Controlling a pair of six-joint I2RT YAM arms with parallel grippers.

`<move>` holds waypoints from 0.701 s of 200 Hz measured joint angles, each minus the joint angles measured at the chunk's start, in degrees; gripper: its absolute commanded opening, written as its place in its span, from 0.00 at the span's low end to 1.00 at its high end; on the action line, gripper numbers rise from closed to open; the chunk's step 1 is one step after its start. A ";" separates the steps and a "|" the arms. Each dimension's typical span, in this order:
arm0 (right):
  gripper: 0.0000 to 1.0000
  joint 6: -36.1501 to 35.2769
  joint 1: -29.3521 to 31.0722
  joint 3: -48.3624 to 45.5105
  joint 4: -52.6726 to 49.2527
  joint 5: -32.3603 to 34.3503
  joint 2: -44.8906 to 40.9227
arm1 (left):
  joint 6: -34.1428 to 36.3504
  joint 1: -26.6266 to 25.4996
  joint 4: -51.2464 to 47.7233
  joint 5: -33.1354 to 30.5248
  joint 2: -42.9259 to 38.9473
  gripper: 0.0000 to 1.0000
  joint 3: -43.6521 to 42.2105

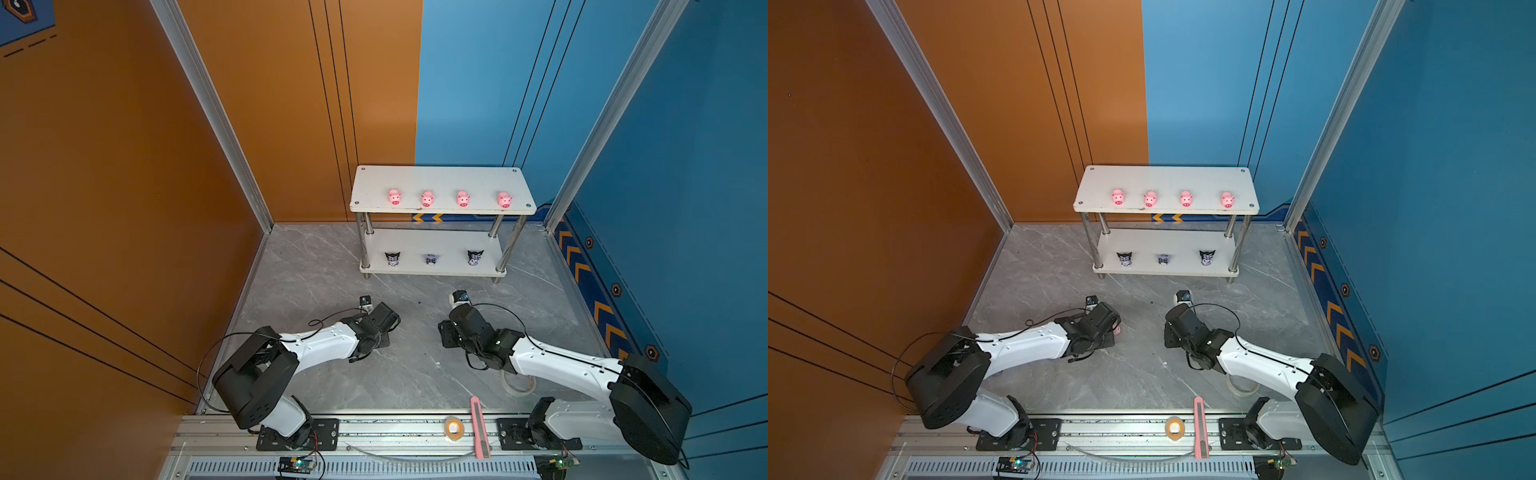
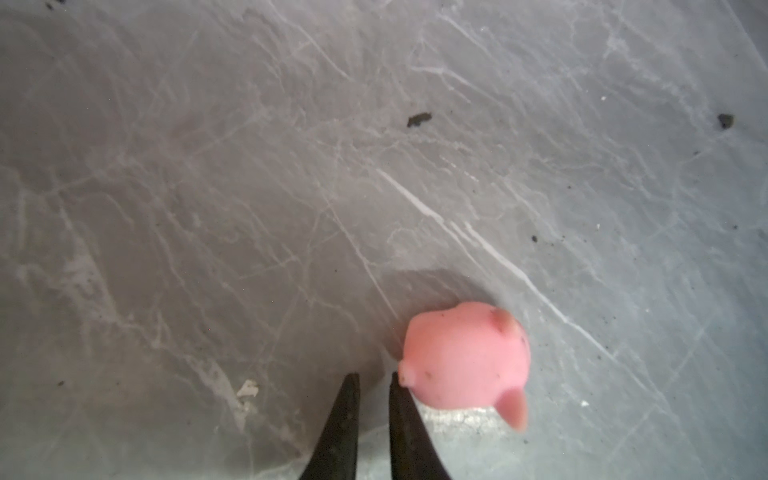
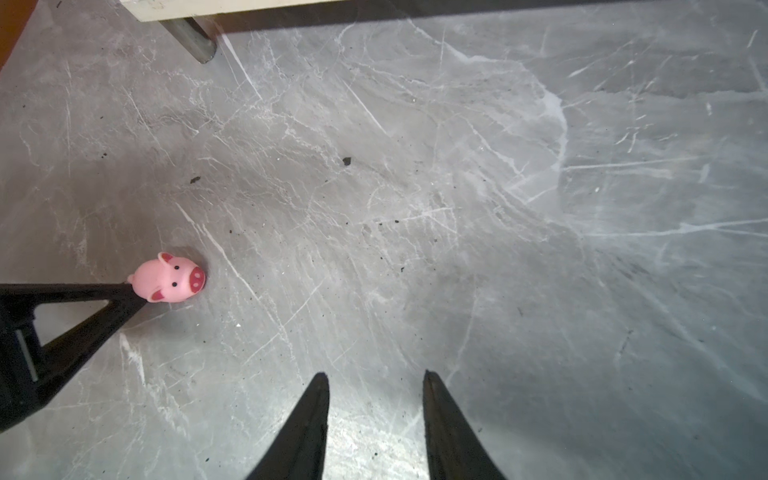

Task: Place and organize the plastic toys onto the shelf
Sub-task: 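Lower the open left gripper over the pink pig on the floor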

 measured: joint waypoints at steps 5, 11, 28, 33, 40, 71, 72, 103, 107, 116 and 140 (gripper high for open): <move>0.39 -0.09 -0.11 0.00 0.00 0.02 0.13 | 0.28 0.50 0.00 0.02 0.09 0.17 0.33; 0.40 -0.11 -0.26 0.00 0.00 0.00 0.26 | 0.63 1.14 0.02 0.04 0.13 0.17 0.74; 0.40 -0.13 -0.31 0.00 0.00 0.02 0.72 | 1.81 3.06 0.35 0.17 0.70 0.17 1.97; 0.39 -0.13 -0.31 0.00 0.00 0.00 0.81 | 2.12 3.54 0.52 0.28 0.96 0.17 2.32; 0.39 -0.11 -0.37 0.00 0.02 0.00 0.98 | 2.67 4.15 0.74 0.33 1.40 0.17 2.82; 0.39 -0.13 -0.37 0.02 0.04 -0.20 1.86 | 4.33 5.62 1.05 1.03 3.15 0.17 4.61; 0.39 -0.13 -0.37 0.02 0.04 -0.22 1.86 | 4.39 5.62 1.03 1.03 3.15 0.17 4.61; 0.40 -0.13 -0.37 0.04 0.02 -1.09 1.97 | 4.68 5.18 1.25 1.88 1.33 0.18 3.72; 0.40 -0.15 -0.37 0.04 0.02 -1.11 1.97 | 4.68 5.11 1.29 1.88 0.85 0.18 3.39; 0.40 -0.15 -0.37 0.04 0.02 -1.29 1.97 | 4.63 4.50 1.22 1.86 -0.68 0.18 2.38; 0.39 -0.13 -0.37 0.02 0.13 -1.29 1.95 | 3.96 1.57 1.05 1.79 -3.91 0.20 -0.24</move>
